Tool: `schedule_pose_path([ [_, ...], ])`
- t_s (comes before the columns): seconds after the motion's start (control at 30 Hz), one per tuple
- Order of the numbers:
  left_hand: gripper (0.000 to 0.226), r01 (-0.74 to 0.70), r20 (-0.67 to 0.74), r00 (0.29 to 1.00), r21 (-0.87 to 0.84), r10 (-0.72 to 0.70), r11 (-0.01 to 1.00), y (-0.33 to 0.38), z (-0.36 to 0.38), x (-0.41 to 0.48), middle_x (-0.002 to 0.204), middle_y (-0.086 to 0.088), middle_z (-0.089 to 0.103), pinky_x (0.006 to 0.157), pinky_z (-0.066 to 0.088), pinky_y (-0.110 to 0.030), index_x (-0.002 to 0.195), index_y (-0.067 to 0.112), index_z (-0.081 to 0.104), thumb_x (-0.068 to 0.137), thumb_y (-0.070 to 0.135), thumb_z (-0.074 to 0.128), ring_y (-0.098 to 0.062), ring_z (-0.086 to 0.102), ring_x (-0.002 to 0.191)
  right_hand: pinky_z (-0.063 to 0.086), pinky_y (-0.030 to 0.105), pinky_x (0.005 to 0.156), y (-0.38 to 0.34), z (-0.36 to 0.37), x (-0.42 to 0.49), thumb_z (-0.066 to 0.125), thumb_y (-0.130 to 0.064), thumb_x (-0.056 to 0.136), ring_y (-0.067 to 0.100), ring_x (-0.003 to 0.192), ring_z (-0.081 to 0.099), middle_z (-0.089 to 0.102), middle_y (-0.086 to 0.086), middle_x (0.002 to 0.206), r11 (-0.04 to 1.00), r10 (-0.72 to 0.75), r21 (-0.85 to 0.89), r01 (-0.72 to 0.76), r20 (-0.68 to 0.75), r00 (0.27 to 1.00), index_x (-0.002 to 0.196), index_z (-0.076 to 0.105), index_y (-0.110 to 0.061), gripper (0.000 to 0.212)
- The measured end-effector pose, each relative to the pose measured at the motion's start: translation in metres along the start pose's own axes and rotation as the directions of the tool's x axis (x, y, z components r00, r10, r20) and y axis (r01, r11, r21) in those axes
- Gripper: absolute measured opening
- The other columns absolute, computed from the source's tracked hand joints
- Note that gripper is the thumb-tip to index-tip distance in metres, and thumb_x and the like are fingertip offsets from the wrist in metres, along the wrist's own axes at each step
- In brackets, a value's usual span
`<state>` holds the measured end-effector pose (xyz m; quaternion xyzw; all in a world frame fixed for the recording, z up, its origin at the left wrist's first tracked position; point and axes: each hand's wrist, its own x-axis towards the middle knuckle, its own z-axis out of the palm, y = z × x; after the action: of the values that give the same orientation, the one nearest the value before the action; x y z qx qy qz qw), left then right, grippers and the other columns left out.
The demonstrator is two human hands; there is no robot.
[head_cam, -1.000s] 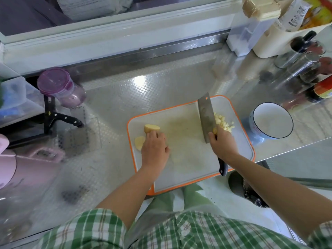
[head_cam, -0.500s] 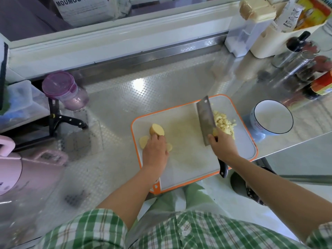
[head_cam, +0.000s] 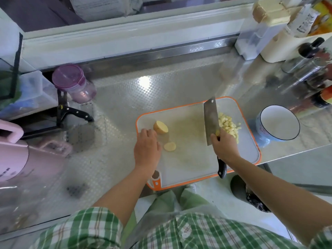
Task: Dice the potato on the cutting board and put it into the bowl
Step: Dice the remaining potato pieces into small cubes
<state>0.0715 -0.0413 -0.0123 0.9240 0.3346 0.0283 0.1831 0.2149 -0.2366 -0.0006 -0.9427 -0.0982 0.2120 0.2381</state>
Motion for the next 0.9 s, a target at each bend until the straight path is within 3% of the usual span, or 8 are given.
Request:
schedule_pose_path([
  [0.23, 0.036, -0.031, 0.117, 0.993, 0.035, 0.027, 0.999, -0.023, -0.005, 0.016, 0.116, -0.01, 0.05, 0.088, 0.042, -0.037, 0.118, 0.014, 0.056, 0.084, 0.01, 0.064, -0.03, 0.046, 0.11, 0.033, 0.034, 0.052, -0.005, 0.001, 0.001, 0.053, -0.025, 0.095, 0.024, 0.057, 0.046, 0.049, 0.008, 0.061, 0.995, -0.095, 0.036, 0.092, 0.099, 0.991, 0.084, 0.049, -0.004, 0.024],
  [0.37, 0.023, -0.015, 0.134, 0.99, -0.113, 0.031, 0.993, -0.018, -0.007, 0.015, 0.103, -0.012, 0.057, 0.081, 0.044, -0.039, 0.107, 0.012, 0.064, 0.084, 0.015, 0.066, -0.032, 0.058, 0.095, 0.033, 0.034, 0.052, -0.004, 0.005, 0.001, 0.053, -0.024, 0.095, 0.023, 0.056, 0.045, 0.048, 0.009, 0.062, 0.994, -0.087, 0.071, 0.079, 0.107, 0.99, 0.083, 0.049, -0.001, 0.026],
  [0.57, 0.011, -0.164, 0.143, 0.968, -0.265, 0.207, 0.95, 0.01, -0.006, 0.009, 0.09, -0.008, 0.062, 0.071, 0.039, -0.029, 0.091, 0.011, 0.071, 0.08, 0.014, 0.071, -0.027, 0.06, 0.082, 0.034, 0.03, 0.05, 0.0, -0.003, 0.004, 0.053, -0.024, 0.094, 0.022, 0.056, 0.047, 0.052, 0.013, 0.065, 0.991, -0.085, 0.112, 0.071, 0.128, 0.988, 0.083, 0.05, -0.001, 0.026],
  [0.73, 0.017, -0.286, 0.076, 0.949, -0.198, 0.306, 0.937, 0.04, 0.006, 0.012, 0.09, -0.006, 0.057, 0.061, 0.051, -0.038, 0.088, 0.013, 0.067, 0.074, 0.003, 0.071, -0.027, 0.059, 0.073, 0.038, 0.029, 0.049, 0.005, -0.013, 0.004, 0.051, -0.025, 0.094, 0.023, 0.058, 0.05, 0.055, 0.015, 0.069, 0.989, -0.067, 0.137, 0.052, 0.107, 0.992, 0.086, 0.053, -0.004, 0.023],
  [0.9, 0.025, -0.356, 0.206, 0.903, -0.135, 0.378, 0.925, 0.06, 0.023, 0.013, 0.1, -0.012, 0.05, 0.071, 0.05, -0.043, 0.094, 0.008, 0.061, 0.072, -0.001, 0.068, -0.031, 0.056, 0.081, 0.036, 0.033, 0.054, 0.014, -0.017, 0.0, 0.053, -0.023, 0.092, 0.028, 0.061, 0.051, 0.058, 0.015, 0.07, 0.99, -0.068, 0.129, 0.056, 0.089, 0.994, 0.084, 0.053, -0.003, 0.021],
])
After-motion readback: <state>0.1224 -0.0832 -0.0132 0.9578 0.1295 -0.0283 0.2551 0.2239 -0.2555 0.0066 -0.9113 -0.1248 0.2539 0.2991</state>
